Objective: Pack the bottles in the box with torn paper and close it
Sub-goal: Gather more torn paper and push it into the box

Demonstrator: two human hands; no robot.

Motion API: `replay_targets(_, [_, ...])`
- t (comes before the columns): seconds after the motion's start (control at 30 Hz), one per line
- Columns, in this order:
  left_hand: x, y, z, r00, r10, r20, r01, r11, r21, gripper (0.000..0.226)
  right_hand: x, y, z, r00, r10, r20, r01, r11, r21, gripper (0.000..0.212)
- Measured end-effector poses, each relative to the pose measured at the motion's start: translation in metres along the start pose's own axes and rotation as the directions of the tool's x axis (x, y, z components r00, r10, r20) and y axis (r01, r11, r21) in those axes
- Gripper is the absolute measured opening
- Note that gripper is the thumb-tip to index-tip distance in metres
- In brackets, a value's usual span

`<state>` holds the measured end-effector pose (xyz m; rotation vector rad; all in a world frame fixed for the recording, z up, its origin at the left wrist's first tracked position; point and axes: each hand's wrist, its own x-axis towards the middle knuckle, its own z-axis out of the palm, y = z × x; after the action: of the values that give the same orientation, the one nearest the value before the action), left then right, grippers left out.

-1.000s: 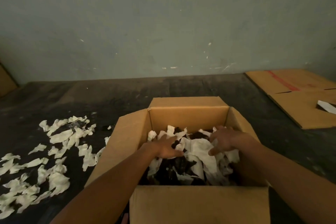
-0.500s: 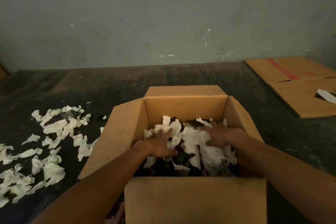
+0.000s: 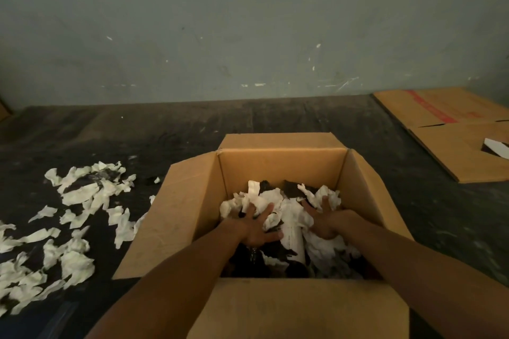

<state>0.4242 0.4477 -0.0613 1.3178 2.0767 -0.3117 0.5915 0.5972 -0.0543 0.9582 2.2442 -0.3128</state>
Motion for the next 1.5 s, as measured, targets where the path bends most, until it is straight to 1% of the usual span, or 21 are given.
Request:
replay_targets(0.1, [-0.018,0.006,-0.018,0.999,0.003,-0.035,-0.003,1.0,-0.019,0.101,-0.019,-0.001,-0.025,0.997,-0.039,-0.069,0.04,0.999,0.023,0.07])
replay_targets(0.2, [-0.039,0.009,-0.018,0.991,0.098,-0.085,-0.097,0.995,0.024,0.099,-0.045,0.002,-0.03,0.99,-0.137,-0.046,0.137,0.991,-0.005,0.068])
replay_targets(0.27, [-0.046,0.007,-0.004,0.987,0.162,-0.019,-0.16,0.984,0.073,0.096,-0.058,0.004,-0.015,0.984,-0.172,0.046,0.175,0.98,-0.092,0.071])
replay_targets(0.37, [-0.046,0.01,0.017,0.977,0.161,0.141,-0.181,0.973,0.141,0.094,-0.061,0.001,0.018,0.97,-0.128,0.205,0.178,0.953,-0.246,0.073])
replay_targets(0.47, [-0.04,0.014,0.023,0.969,0.17,0.182,-0.192,0.976,0.108,0.094,-0.054,-0.006,0.025,0.967,-0.115,0.226,0.177,0.944,-0.277,0.069])
replay_targets(0.57, [-0.042,0.013,0.022,0.972,0.17,0.162,-0.197,0.966,0.167,0.091,-0.055,-0.007,0.022,0.97,-0.13,0.204,0.188,0.937,-0.295,0.072])
replay_targets(0.67, [-0.047,0.009,0.017,0.979,0.153,0.131,-0.178,0.962,0.208,0.087,-0.056,-0.005,0.017,0.969,-0.134,0.206,0.185,0.95,-0.251,0.078])
replay_targets(0.73, [-0.058,0.008,0.009,0.979,0.191,0.068,-0.201,0.958,0.206,0.087,-0.065,-0.002,0.004,0.969,-0.119,0.215,0.162,0.967,-0.195,0.078])
replay_targets(0.8, [-0.07,0.006,0.002,0.969,0.242,-0.038,-0.231,0.955,0.187,0.083,-0.076,-0.002,-0.009,0.971,-0.136,0.196,0.169,0.972,-0.164,0.071])
replay_targets(0.87, [-0.076,0.003,0.0,0.96,0.259,-0.107,-0.242,0.958,0.153,0.067,-0.078,-0.001,-0.009,0.961,-0.137,0.238,0.18,0.969,-0.167,0.063])
replay_targets(0.9, [-0.077,0.001,0.001,0.961,0.261,-0.089,-0.247,0.959,0.135,0.058,-0.077,-0.002,-0.004,0.948,-0.135,0.288,0.189,0.967,-0.169,0.059])
replay_targets(0.93, [-0.077,0.001,0.003,0.967,0.254,-0.027,-0.25,0.962,0.11,0.051,-0.074,-0.002,0.003,0.932,-0.125,0.341,0.191,0.967,-0.169,0.057])
replay_targets(1.0, [-0.072,0.003,0.01,0.964,0.229,0.135,-0.24,0.968,0.07,0.045,-0.068,0.0,0.017,0.913,-0.098,0.396,0.155,0.981,-0.114,0.062])
replay_targets(1.03, [-0.068,0.004,0.013,0.958,0.219,0.183,-0.233,0.971,0.058,0.044,-0.066,0.002,0.021,0.912,-0.087,0.401,0.13,0.988,-0.082,0.066])
replay_targets(1.07, [-0.067,0.006,0.014,0.955,0.211,0.206,-0.226,0.973,0.05,0.045,-0.064,0.004,0.022,0.906,-0.089,0.413,0.118,0.992,-0.045,0.066])
replay_targets(1.13, [-0.066,0.007,0.013,0.958,0.202,0.205,-0.217,0.975,0.052,0.046,-0.064,0.003,0.017,0.884,-0.106,0.455,0.127,0.992,-0.016,0.056])
replay_targets(1.2, [-0.067,0.008,0.008,0.959,0.201,0.199,-0.215,0.975,0.054,0.047,-0.068,0.003,0.008,0.874,-0.094,0.477,0.094,0.995,0.024,0.055])
replay_targets(1.27, [-0.072,0.01,-0.003,0.966,0.178,0.188,-0.191,0.98,0.055,0.044,-0.075,0.001,-0.011,0.896,-0.093,0.435,0.061,0.994,0.087,0.055])
replay_targets(1.37, [-0.083,0.009,-0.022,0.988,0.144,0.062,-0.139,0.987,-0.077,0.032,-0.093,-0.006,-0.048,0.971,-0.113,0.209,0.061,0.968,0.242,0.043])
replay_targets(1.43, [-0.095,0.008,-0.037,0.979,0.15,-0.141,-0.17,0.974,-0.147,0.034,-0.106,-0.015,-0.068,0.992,-0.122,0.037,0.109,0.959,0.261,0.042])
replay_targets(1.5, [-0.111,0.004,-0.046,0.912,0.147,-0.383,-0.211,0.969,-0.13,0.037,-0.115,-0.029,-0.078,0.977,-0.144,-0.158,0.178,0.957,0.23,0.047])
